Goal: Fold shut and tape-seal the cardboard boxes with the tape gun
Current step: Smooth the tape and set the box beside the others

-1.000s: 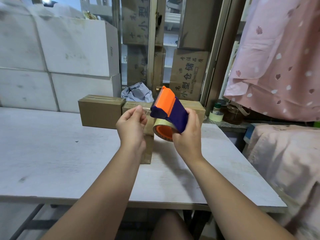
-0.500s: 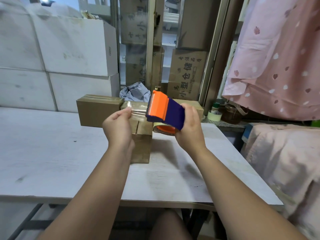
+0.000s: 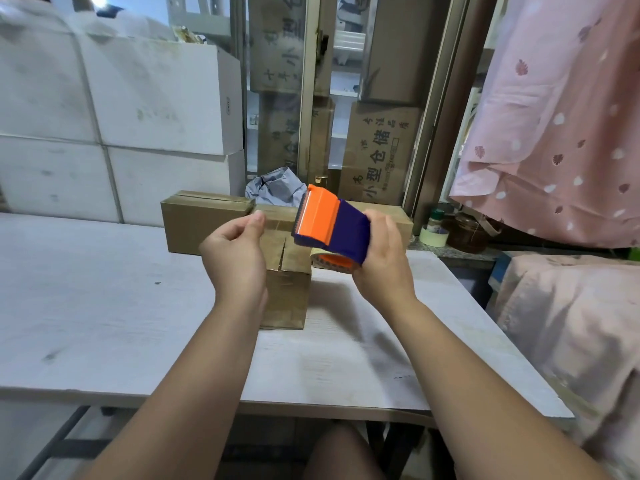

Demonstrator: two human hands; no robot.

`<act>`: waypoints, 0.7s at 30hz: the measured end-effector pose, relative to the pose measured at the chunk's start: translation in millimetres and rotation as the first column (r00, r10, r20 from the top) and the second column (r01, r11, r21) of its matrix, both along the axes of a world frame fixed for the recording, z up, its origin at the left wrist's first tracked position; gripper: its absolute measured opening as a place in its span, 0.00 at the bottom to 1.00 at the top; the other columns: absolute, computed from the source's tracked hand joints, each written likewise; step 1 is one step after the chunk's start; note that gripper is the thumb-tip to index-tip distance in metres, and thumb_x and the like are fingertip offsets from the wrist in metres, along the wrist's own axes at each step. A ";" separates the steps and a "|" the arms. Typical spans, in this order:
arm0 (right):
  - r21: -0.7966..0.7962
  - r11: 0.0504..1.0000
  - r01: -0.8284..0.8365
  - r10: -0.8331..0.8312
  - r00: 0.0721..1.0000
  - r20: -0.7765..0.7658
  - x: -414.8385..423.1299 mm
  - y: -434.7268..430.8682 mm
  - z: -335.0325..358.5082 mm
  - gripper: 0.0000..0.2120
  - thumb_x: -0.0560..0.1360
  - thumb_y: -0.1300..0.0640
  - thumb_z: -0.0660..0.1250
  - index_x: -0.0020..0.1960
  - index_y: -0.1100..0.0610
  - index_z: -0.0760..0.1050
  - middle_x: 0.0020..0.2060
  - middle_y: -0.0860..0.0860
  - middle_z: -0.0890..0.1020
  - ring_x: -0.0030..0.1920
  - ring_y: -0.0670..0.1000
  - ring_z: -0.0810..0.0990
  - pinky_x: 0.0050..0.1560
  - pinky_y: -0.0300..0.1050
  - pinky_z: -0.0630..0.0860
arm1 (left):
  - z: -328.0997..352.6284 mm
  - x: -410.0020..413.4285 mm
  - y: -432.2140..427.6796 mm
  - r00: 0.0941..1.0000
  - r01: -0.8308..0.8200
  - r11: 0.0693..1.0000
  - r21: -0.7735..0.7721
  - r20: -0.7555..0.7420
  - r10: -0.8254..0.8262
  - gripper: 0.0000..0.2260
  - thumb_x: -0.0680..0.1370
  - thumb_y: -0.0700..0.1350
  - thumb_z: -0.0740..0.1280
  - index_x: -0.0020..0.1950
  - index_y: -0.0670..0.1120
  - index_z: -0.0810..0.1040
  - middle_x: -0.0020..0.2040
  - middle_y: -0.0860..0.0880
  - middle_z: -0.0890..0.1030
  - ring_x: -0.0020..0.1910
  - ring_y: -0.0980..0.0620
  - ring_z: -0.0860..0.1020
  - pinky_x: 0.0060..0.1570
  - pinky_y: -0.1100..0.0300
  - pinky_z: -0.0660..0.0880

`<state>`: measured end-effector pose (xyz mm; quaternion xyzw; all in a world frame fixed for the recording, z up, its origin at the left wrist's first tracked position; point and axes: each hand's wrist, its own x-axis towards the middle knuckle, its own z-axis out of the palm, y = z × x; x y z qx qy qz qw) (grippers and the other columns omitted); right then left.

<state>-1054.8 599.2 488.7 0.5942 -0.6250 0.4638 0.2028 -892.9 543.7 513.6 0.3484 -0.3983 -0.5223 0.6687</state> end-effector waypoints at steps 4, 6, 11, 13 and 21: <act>0.035 0.997 0.066 -0.064 0.997 -0.047 -9.1 -4.4 0.1 0.22 0.71 0.60 0.70 0.63 0.58 0.67 0.55 0.54 0.73 0.52 0.53 0.70 0.41 0.49 0.74 | 0.6 0.4 7.6 0.997 -0.055 0.994 -0.092 0.046 0.060 0.02 0.75 0.43 0.71 0.43 0.47 0.82 0.39 0.55 0.82 0.38 0.64 0.79 0.41 0.72 0.74; 0.057 0.993 0.105 -0.101 0.992 -0.071 -12.0 -3.8 0.2 0.23 0.71 0.61 0.71 0.62 0.56 0.66 0.54 0.54 0.72 0.51 0.52 0.70 0.39 0.50 0.75 | 0.6 3.6 7.2 0.995 -0.057 0.991 -0.119 0.072 0.066 0.02 0.75 0.43 0.71 0.43 0.48 0.82 0.39 0.56 0.82 0.38 0.64 0.79 0.39 0.73 0.73; 0.053 0.999 -0.002 0.003 1.000 -0.014 -5.0 0.4 16.7 0.24 0.71 0.57 0.71 0.64 0.55 0.67 0.57 0.52 0.73 0.53 0.47 0.68 0.44 0.43 0.74 | -10.8 13.9 -7.5 0.999 -0.005 0.995 0.097 -0.033 0.008 0.02 0.75 0.42 0.70 0.46 0.45 0.82 0.38 0.56 0.81 0.29 0.65 0.76 0.34 0.75 0.70; 0.061 0.998 -0.020 0.017 0.999 0.045 -0.3 3.6 22.5 0.25 0.70 0.60 0.72 0.64 0.54 0.68 0.57 0.50 0.73 0.53 0.45 0.67 0.43 0.36 0.71 | -15.6 18.4 -13.8 0.999 0.037 0.985 0.168 -0.035 -0.031 0.04 0.75 0.43 0.70 0.48 0.45 0.82 0.38 0.55 0.80 0.28 0.63 0.72 0.40 0.69 0.69; 0.223 0.965 0.138 -0.104 0.982 -0.157 2.1 12.2 10.0 0.29 0.70 0.50 0.74 0.64 0.50 0.63 0.55 0.50 0.70 0.53 0.47 0.68 0.42 0.46 0.76 | -21.3 21.0 -18.2 0.997 0.079 0.979 0.188 -0.020 -0.077 0.06 0.76 0.41 0.70 0.51 0.41 0.81 0.39 0.54 0.80 0.36 0.65 0.75 0.44 0.70 0.69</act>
